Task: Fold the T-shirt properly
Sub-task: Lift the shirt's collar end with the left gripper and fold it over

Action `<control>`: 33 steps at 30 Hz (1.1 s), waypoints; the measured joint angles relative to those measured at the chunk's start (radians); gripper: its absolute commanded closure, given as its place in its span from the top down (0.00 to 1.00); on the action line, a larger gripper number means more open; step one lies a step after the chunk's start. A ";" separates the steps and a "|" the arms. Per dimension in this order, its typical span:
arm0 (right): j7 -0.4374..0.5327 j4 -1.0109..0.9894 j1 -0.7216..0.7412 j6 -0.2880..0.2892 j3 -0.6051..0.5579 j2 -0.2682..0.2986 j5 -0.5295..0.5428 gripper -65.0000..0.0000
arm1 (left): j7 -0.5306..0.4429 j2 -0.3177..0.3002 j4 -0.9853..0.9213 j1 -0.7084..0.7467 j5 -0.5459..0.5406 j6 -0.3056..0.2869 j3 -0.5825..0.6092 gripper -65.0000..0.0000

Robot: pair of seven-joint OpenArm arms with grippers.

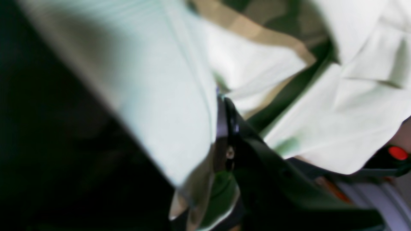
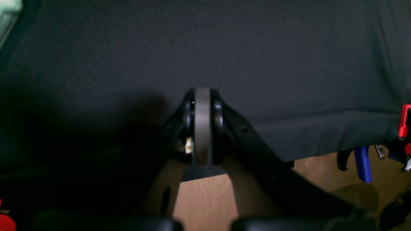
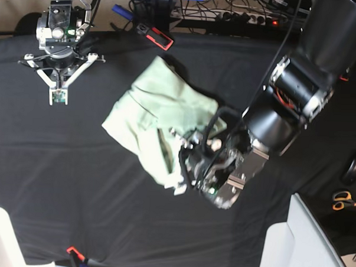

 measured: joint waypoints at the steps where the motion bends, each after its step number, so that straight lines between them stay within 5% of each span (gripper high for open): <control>1: 0.000 0.000 0.000 0.000 0.000 0.000 0.000 0.02 | 0.000 0.000 0.000 -0.019 0.000 0.000 0.016 0.00; 7: -0.003 0.000 0.016 0.000 0.000 0.000 0.000 0.02 | -0.004 0.029 -0.003 -0.082 0.051 0.000 0.167 0.00; 17: -0.001 0.000 0.024 0.000 0.000 -0.003 0.000 0.02 | -0.016 0.150 -0.004 -0.042 0.570 -0.035 0.197 0.00; 21: 0.000 -0.028 0.032 0.000 0.000 -0.003 0.000 0.02 | -0.113 0.187 -0.005 -0.024 0.743 -0.120 0.198 0.00; 26: -0.003 -0.065 0.044 0.000 0.000 -0.002 0.000 0.02 | -0.182 0.216 -0.007 0.056 0.974 -0.129 0.199 0.00; 33: -0.001 -0.066 0.064 0.000 0.000 -0.003 0.000 0.02 | -0.226 0.222 -0.010 0.076 1.040 -0.129 0.190 0.00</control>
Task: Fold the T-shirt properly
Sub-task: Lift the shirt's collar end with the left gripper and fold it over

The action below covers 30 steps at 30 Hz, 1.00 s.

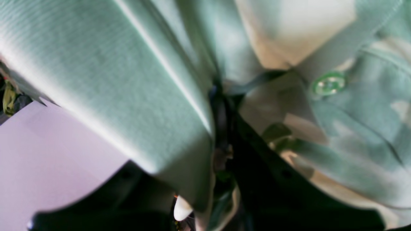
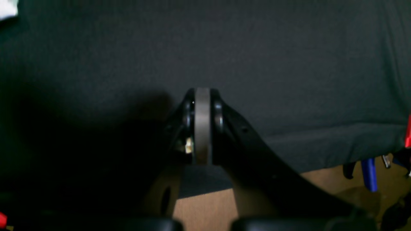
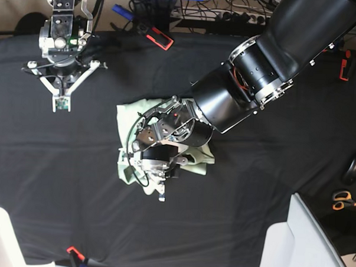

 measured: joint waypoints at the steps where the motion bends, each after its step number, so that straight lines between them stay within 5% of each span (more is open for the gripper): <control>1: 0.000 0.000 0.003 0.000 0.000 0.000 0.000 0.02 | -0.008 0.000 0.000 -0.001 0.000 0.000 0.000 0.00; 8: -0.004 -0.005 0.017 0.000 0.000 0.000 0.000 0.02 | -0.117 -0.001 0.000 -0.035 0.001 -0.001 0.005 0.00; 30: -0.008 -0.005 0.047 0.000 0.000 0.000 0.000 0.02 | -0.122 0.002 -0.108 -0.036 0.003 0.000 0.000 0.00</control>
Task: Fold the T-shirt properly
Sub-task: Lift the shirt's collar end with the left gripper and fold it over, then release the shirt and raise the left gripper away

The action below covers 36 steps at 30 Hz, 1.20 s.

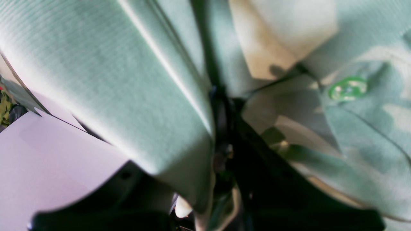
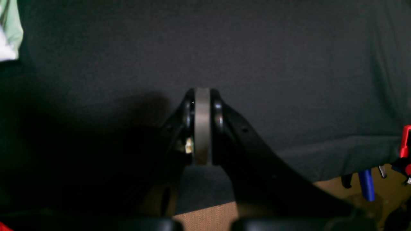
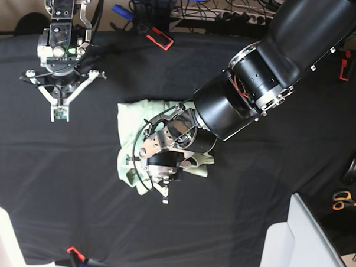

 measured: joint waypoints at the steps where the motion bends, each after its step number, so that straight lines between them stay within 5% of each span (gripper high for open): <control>1: 0.000 0.000 0.000 0.000 0.000 0.000 0.000 0.02 | 0.000 0.000 0.001 0.000 0.000 0.000 0.000 0.00; 4: 0.000 0.000 0.000 0.000 0.000 0.000 0.000 0.02 | 0.002 0.002 0.001 0.000 0.000 0.000 0.000 0.00; 13: 0.000 0.000 0.000 0.000 0.000 0.000 0.000 0.02 | 0.114 0.015 0.003 -0.071 -0.007 -0.002 0.000 0.46; 24: 0.000 -0.001 0.000 0.000 0.000 -0.001 0.000 0.02 | 0.201 -0.020 0.106 -0.139 -0.015 -0.001 -0.047 0.53; 29: 0.001 -0.002 0.000 0.000 -0.002 -0.001 0.000 0.02 | 0.264 -0.032 0.362 -0.097 -0.014 0.000 -0.373 0.51; 31: 0.003 0.000 -0.002 0.003 -0.003 -0.002 0.000 0.02 | 0.310 -0.034 0.531 -0.032 0.000 0.000 -0.510 0.42; 34: 0.004 0.002 -0.005 0.139 -0.045 0.005 -0.012 0.01 | 0.339 -0.050 0.766 0.153 0.007 -0.006 -0.623 0.01; 36: 0.008 0.002 -0.006 0.242 -0.076 -0.006 0.000 0.01 | 0.345 -0.070 0.844 0.310 -0.006 -0.067 -0.650 0.00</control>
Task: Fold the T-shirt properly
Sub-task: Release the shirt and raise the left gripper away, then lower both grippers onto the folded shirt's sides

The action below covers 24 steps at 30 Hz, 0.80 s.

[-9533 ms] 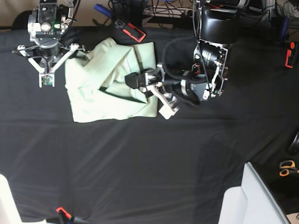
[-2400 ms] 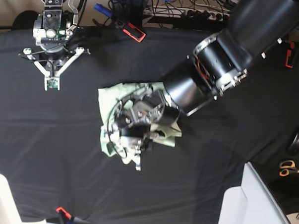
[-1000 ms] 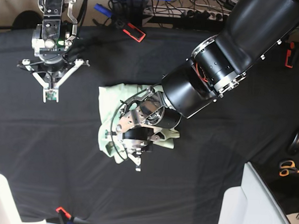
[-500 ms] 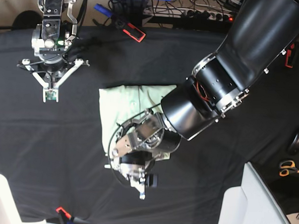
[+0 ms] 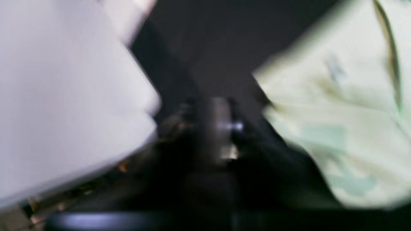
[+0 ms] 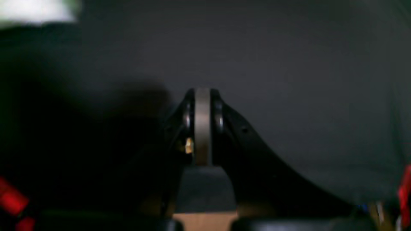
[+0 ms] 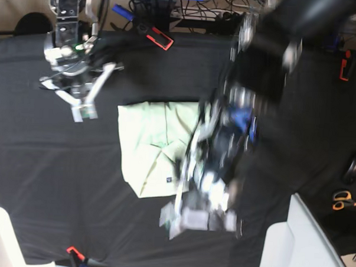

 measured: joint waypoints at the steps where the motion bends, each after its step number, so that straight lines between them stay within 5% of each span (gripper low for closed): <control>1: 0.005 0.000 0.003 0.040 -0.013 -0.002 -0.002 0.01 | 0.000 -0.003 0.017 0.056 -0.003 -0.033 -0.014 0.00; 4: 0.060 0.000 0.002 0.105 -0.053 0.001 -0.002 0.01 | 0.000 -0.003 0.047 0.165 -0.004 -0.092 -0.067 0.00; 12: 0.106 -0.004 0.042 0.150 -0.097 -0.005 -0.003 0.01 | -0.129 -0.005 0.083 0.283 0.009 -0.091 -0.197 0.00; 19: 0.106 -0.075 0.108 0.242 -0.095 -0.003 -0.008 0.01 | -0.155 -0.018 0.083 0.296 -0.217 -0.092 -0.200 0.00; 24: 0.106 -0.125 0.136 0.247 -0.095 -0.003 -0.011 0.01 | -0.149 -0.021 0.069 0.283 -0.240 -0.090 -0.203 0.00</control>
